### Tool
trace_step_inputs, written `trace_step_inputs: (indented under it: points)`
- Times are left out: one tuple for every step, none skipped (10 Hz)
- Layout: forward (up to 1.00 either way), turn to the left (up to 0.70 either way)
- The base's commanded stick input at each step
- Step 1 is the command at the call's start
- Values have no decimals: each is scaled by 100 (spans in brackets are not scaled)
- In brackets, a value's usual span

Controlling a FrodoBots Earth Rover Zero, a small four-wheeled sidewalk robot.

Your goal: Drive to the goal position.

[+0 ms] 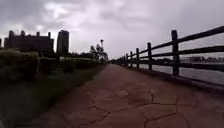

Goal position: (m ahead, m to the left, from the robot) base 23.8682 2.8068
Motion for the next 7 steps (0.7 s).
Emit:
trace_step_inputs:
  points:
    - [100, 0]
    - [100, 0]
    - [100, 0]
    - [100, 0]
    - [100, 0]
    - [100, 0]
    - [100, 0]
